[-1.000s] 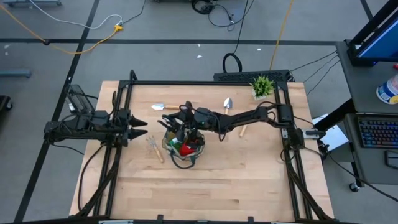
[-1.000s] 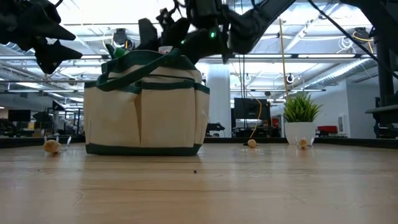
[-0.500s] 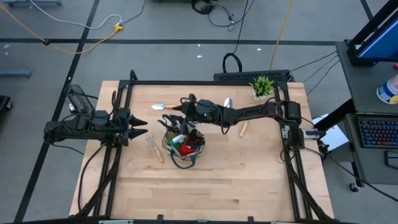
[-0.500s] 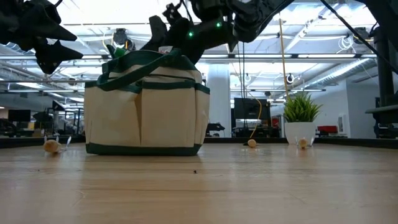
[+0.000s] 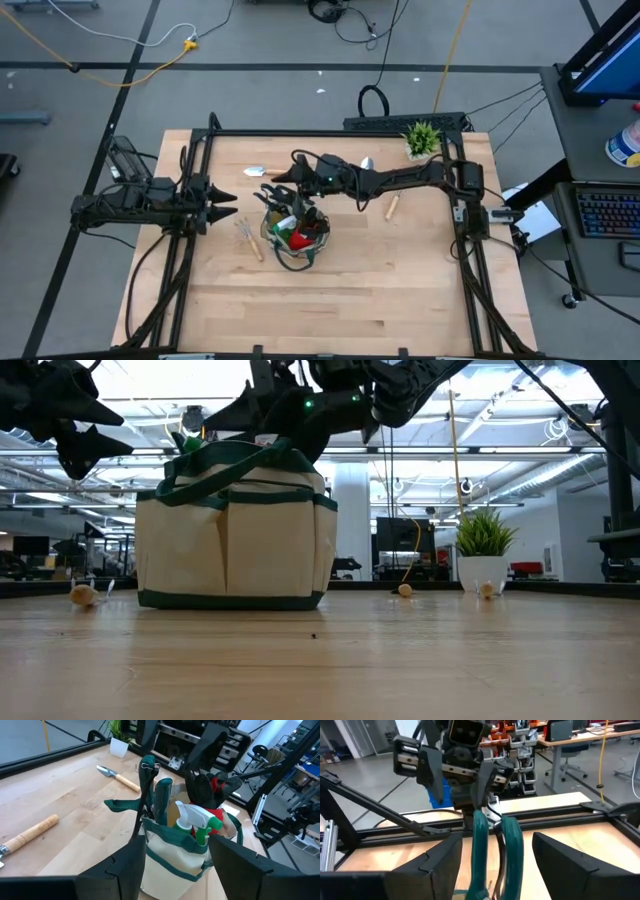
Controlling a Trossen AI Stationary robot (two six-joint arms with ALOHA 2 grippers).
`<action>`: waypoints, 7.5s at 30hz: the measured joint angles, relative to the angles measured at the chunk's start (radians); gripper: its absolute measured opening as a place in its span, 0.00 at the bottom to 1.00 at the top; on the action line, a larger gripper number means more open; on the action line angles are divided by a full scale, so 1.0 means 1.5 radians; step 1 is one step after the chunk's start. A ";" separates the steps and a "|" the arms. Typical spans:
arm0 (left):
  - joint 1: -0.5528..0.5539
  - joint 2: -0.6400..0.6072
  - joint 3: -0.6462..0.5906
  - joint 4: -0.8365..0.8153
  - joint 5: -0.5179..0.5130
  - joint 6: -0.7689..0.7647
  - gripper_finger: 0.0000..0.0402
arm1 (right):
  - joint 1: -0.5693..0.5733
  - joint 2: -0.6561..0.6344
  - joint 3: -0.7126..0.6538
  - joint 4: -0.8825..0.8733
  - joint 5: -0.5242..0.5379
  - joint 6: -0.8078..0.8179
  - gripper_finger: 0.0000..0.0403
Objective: Pick & Place Garden tools in Gardening bag
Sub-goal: Put the green shear scissors into the brown gardening bag
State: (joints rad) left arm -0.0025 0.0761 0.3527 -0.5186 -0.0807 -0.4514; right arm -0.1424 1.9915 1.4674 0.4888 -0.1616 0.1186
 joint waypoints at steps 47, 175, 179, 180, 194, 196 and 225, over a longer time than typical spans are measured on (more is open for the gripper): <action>0.000 0.000 0.000 0.016 -0.021 -0.015 0.56 | -0.035 0.046 0.055 -0.044 -0.106 0.026 0.59; 0.003 0.279 0.000 0.142 -0.145 -0.160 0.56 | -0.004 0.094 0.086 -0.070 -0.049 0.035 0.00; 0.018 0.264 0.000 0.096 -0.145 -0.218 0.56 | -0.004 0.094 0.086 -0.070 -0.049 0.035 0.00; 0.023 0.259 0.000 0.079 -0.145 -0.227 0.56 | -0.004 0.094 0.086 -0.070 -0.049 0.035 0.00; 0.014 0.242 0.101 -0.093 -0.068 0.061 0.56 | -0.004 0.094 0.086 -0.070 -0.050 0.035 0.00; 0.004 0.264 0.103 -0.097 -0.069 0.141 0.56 | -0.004 0.094 0.086 -0.070 -0.049 0.035 0.00; -0.058 0.499 0.106 -0.005 -0.226 0.395 0.56 | -0.007 0.094 0.086 -0.065 -0.014 0.055 0.00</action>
State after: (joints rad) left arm -0.0901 0.8239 0.5114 -0.5262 -0.4199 0.1417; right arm -0.1528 2.1323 1.5959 0.3920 -0.1833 0.2011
